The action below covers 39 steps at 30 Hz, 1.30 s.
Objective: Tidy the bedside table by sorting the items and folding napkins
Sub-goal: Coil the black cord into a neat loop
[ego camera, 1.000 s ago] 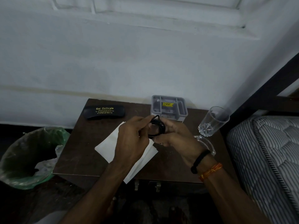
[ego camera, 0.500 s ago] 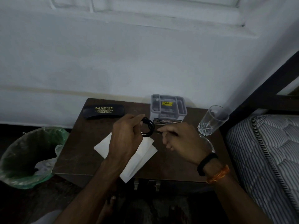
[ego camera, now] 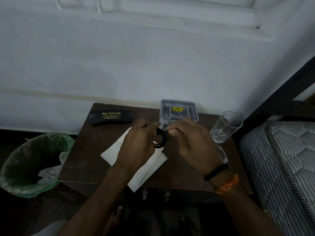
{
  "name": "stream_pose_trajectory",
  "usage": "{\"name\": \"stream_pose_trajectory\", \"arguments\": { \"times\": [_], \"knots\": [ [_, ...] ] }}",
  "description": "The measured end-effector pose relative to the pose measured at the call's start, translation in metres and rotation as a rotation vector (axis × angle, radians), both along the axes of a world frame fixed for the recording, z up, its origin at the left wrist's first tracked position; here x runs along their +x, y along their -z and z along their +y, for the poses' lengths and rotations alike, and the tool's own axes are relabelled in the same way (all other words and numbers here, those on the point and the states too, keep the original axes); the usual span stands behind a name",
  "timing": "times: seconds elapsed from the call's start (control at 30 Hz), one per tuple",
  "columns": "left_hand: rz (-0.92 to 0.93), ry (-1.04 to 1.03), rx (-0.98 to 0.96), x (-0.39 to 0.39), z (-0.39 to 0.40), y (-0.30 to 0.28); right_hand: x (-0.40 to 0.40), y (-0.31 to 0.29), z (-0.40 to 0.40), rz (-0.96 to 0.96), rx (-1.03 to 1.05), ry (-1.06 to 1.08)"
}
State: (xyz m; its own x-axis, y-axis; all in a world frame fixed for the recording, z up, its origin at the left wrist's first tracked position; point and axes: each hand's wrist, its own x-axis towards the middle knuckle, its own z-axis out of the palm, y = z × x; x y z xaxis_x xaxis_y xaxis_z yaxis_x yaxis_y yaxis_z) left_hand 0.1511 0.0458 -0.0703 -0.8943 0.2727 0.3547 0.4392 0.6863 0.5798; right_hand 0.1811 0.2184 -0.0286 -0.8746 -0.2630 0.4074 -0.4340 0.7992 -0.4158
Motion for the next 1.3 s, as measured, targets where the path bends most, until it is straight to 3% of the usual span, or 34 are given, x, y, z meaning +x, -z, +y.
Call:
{"name": "stream_pose_trajectory", "arguments": {
  "times": [0.1, 0.17, 0.23, 0.3, 0.4, 0.5, 0.7, 0.87, 1.07, 1.3],
  "knots": [
    [-0.064, 0.041, 0.265, -0.001, -0.005, -0.002, -0.006, 0.002, 0.019, 0.108, 0.038, 0.167],
    [-0.180, 0.042, 0.503, 0.000, -0.003, -0.002, -0.010, 0.008, 0.026, 0.088, 0.079, 0.266],
    [-0.280, 0.021, 0.625, 0.000, -0.001, -0.002, -0.013, 0.014, 0.027, 0.068, 0.135, 0.334],
    [-0.358, 0.034, 0.721, 0.000, 0.000, -0.002, -0.015, 0.020, 0.023, 0.057, 0.156, 0.334],
    [-0.394, 0.078, 0.824, 0.000, -0.001, -0.003, -0.017, 0.027, 0.016, 0.022, 0.002, 0.223],
    [-0.347, 0.069, 0.760, 0.000, -0.001, -0.003, -0.015, 0.030, 0.010, -0.038, -0.201, 0.149],
    [-0.067, 0.062, 0.368, 0.005, 0.002, -0.004, -0.014, 0.035, 0.003, -0.510, -0.874, 0.093],
    [0.068, 0.081, 0.178, 0.011, 0.005, -0.012, -0.015, 0.027, -0.001, -0.763, -1.225, 0.053],
    [0.108, 0.071, 0.115, 0.012, 0.005, -0.015, -0.012, 0.023, -0.005, -0.840, -1.119, 0.055],
    [0.094, 0.098, 0.057, 0.013, 0.005, -0.015, -0.007, 0.020, -0.012, -0.738, -0.915, 0.135]
  ]
}}
